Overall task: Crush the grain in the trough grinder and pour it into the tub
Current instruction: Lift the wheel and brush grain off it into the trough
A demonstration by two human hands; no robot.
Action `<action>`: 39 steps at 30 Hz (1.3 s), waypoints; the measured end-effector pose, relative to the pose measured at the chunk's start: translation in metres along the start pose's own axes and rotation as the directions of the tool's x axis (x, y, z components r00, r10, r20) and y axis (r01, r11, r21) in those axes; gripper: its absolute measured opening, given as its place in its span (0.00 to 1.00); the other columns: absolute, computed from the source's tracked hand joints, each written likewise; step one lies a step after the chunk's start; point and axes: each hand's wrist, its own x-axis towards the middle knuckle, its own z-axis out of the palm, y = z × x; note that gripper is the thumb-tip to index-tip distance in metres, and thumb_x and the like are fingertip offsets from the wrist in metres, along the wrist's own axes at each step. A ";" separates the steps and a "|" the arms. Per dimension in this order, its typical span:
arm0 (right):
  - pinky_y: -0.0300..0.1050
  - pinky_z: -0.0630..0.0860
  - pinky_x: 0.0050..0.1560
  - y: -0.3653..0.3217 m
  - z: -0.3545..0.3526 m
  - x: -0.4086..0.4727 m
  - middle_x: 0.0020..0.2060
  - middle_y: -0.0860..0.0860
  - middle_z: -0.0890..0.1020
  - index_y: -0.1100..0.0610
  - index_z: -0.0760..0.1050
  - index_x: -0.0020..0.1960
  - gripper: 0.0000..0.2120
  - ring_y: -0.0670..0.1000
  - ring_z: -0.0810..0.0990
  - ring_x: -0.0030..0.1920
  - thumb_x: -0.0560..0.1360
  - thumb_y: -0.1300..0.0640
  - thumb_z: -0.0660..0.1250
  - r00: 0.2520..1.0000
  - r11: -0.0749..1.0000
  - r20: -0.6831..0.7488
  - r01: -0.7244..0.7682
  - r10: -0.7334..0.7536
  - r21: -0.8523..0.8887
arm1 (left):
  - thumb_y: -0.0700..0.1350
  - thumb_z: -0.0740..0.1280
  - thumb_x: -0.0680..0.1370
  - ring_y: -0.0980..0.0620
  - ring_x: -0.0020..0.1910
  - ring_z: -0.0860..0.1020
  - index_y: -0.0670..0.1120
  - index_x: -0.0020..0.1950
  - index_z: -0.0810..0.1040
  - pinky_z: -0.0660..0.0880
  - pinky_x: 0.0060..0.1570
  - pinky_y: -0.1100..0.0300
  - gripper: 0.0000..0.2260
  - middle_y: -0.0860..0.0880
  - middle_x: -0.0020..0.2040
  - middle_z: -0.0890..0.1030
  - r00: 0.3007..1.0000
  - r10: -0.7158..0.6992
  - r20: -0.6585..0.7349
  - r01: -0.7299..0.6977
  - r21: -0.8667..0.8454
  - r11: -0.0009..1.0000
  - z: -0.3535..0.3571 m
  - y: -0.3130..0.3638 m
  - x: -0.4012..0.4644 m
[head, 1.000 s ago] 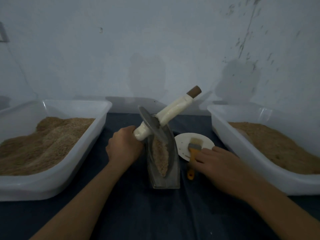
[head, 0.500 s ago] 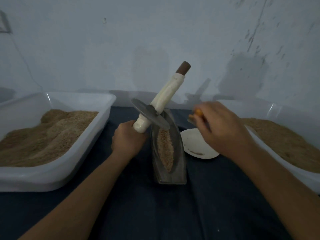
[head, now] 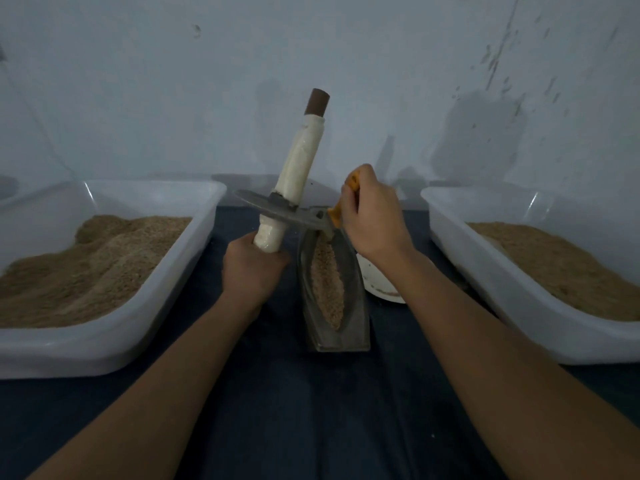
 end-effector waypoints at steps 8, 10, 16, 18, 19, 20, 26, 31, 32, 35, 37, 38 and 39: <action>0.43 0.67 0.27 -0.006 -0.020 -0.016 0.29 0.47 0.71 0.57 0.67 0.44 0.11 0.45 0.72 0.29 0.84 0.56 0.59 0.998 0.998 -0.016 0.056 -0.056 0.000 | 0.38 0.73 0.68 0.51 0.32 0.71 0.49 0.32 0.69 0.68 0.34 0.55 0.14 0.51 0.30 0.73 1.000 -0.014 -0.014 0.014 -0.027 1.000 -0.001 -0.003 0.001; 0.42 0.69 0.30 -0.007 -0.024 -0.009 0.29 0.47 0.71 0.57 0.67 0.45 0.10 0.45 0.74 0.31 0.85 0.56 0.59 0.995 0.999 -0.085 0.054 -0.054 -0.001 | 0.38 0.73 0.68 0.51 0.31 0.71 0.49 0.33 0.69 0.68 0.34 0.55 0.13 0.50 0.30 0.73 1.000 -0.016 -0.012 0.015 -0.036 0.999 -0.001 -0.003 0.000; 0.49 0.72 0.31 -0.006 -0.002 0.001 0.34 0.52 0.76 0.58 0.69 0.49 0.09 0.50 0.76 0.33 0.86 0.56 0.57 0.998 0.999 0.043 -0.038 0.039 -0.030 | 0.39 0.73 0.68 0.51 0.31 0.70 0.50 0.32 0.69 0.68 0.35 0.54 0.14 0.51 0.29 0.73 1.000 -0.018 -0.011 0.018 -0.035 0.999 -0.003 -0.002 -0.001; 0.50 0.70 0.30 -0.006 0.000 -0.008 0.33 0.52 0.75 0.58 0.68 0.47 0.10 0.50 0.74 0.31 0.85 0.56 0.57 0.997 0.999 0.064 -0.043 0.044 -0.021 | 0.39 0.73 0.68 0.50 0.31 0.71 0.51 0.31 0.69 0.68 0.35 0.54 0.14 0.51 0.29 0.73 1.000 -0.016 -0.007 0.015 -0.037 0.999 -0.005 -0.004 -0.001; 0.49 0.69 0.30 -0.007 -0.001 -0.012 0.32 0.52 0.74 0.58 0.68 0.46 0.10 0.50 0.73 0.31 0.85 0.55 0.58 0.997 0.999 0.073 -0.031 0.033 -0.022 | 0.40 0.73 0.67 0.50 0.32 0.71 0.51 0.31 0.69 0.68 0.35 0.54 0.14 0.51 0.29 0.73 1.000 -0.016 -0.007 0.016 -0.043 0.999 -0.005 -0.004 0.000; 0.48 0.69 0.29 -0.008 -0.004 -0.017 0.31 0.52 0.73 0.58 0.67 0.44 0.11 0.50 0.72 0.30 0.85 0.55 0.58 0.997 1.000 0.079 -0.022 0.024 -0.019 | 0.40 0.73 0.67 0.50 0.32 0.72 0.51 0.32 0.69 0.69 0.35 0.54 0.13 0.51 0.30 0.73 1.000 -0.021 -0.004 0.021 -0.048 0.999 -0.005 -0.004 0.000; 0.39 0.66 0.26 -0.030 -0.042 -0.018 0.29 0.48 0.71 0.57 0.68 0.41 0.12 0.43 0.69 0.26 0.83 0.58 0.61 0.998 0.997 0.010 -0.058 0.057 0.047 | 0.41 0.72 0.67 0.50 0.32 0.72 0.49 0.33 0.71 0.70 0.34 0.55 0.10 0.50 0.31 0.75 1.000 -0.014 0.021 0.015 -0.038 0.999 -0.001 -0.004 -0.002; 0.37 0.62 0.30 -0.053 -0.066 -0.003 0.26 0.49 0.68 0.58 0.66 0.36 0.17 0.47 0.66 0.27 0.82 0.52 0.59 0.994 1.000 -0.104 -0.022 0.024 0.021 | 0.44 0.72 0.66 0.51 0.31 0.73 0.52 0.33 0.71 0.69 0.33 0.57 0.10 0.52 0.30 0.75 0.999 0.038 0.015 -0.039 0.055 0.998 -0.004 -0.004 -0.003; 0.39 0.62 0.31 -0.057 -0.066 -0.004 0.26 0.49 0.67 0.56 0.65 0.35 0.18 0.47 0.66 0.27 0.81 0.51 0.59 0.996 1.000 -0.085 -0.012 0.012 0.006 | 0.45 0.72 0.65 0.51 0.31 0.73 0.52 0.33 0.71 0.68 0.33 0.58 0.10 0.53 0.30 0.75 0.999 0.039 0.015 -0.040 0.058 0.998 -0.004 -0.004 -0.003; 0.46 0.69 0.37 -0.064 -0.058 -0.014 0.26 0.48 0.67 0.54 0.62 0.34 0.20 0.48 0.66 0.27 0.83 0.50 0.58 1.000 0.997 0.009 -0.010 0.011 -0.073 | 0.47 0.71 0.64 0.52 0.31 0.73 0.52 0.33 0.71 0.68 0.34 0.58 0.08 0.53 0.30 0.75 0.999 0.043 0.018 -0.044 0.074 0.996 -0.002 -0.005 -0.003; 0.55 0.72 0.39 -0.062 -0.053 -0.020 0.26 0.49 0.68 0.54 0.62 0.35 0.20 0.49 0.66 0.28 0.84 0.51 0.58 1.000 0.997 0.026 -0.001 0.003 -0.076 | 0.47 0.71 0.64 0.52 0.30 0.73 0.52 0.33 0.71 0.68 0.33 0.58 0.08 0.54 0.30 0.75 0.998 0.053 0.016 -0.054 0.085 0.995 -0.002 -0.007 -0.002; 0.55 0.72 0.38 -0.060 -0.051 -0.021 0.26 0.49 0.68 0.54 0.62 0.35 0.20 0.49 0.67 0.27 0.85 0.51 0.58 1.000 0.998 0.021 0.002 0.000 -0.069 | 0.47 0.71 0.64 0.52 0.30 0.73 0.52 0.33 0.71 0.68 0.33 0.58 0.08 0.54 0.30 0.75 0.998 0.058 0.013 -0.059 0.090 0.994 -0.002 -0.008 -0.002; 0.54 0.72 0.36 -0.057 -0.048 -0.021 0.26 0.49 0.68 0.54 0.63 0.36 0.20 0.48 0.66 0.26 0.85 0.51 0.58 1.000 0.998 0.016 0.007 -0.006 -0.063 | 0.47 0.71 0.64 0.53 0.30 0.73 0.52 0.33 0.72 0.68 0.33 0.59 0.08 0.54 0.30 0.75 0.998 0.058 0.008 -0.059 0.097 0.994 -0.002 -0.008 -0.001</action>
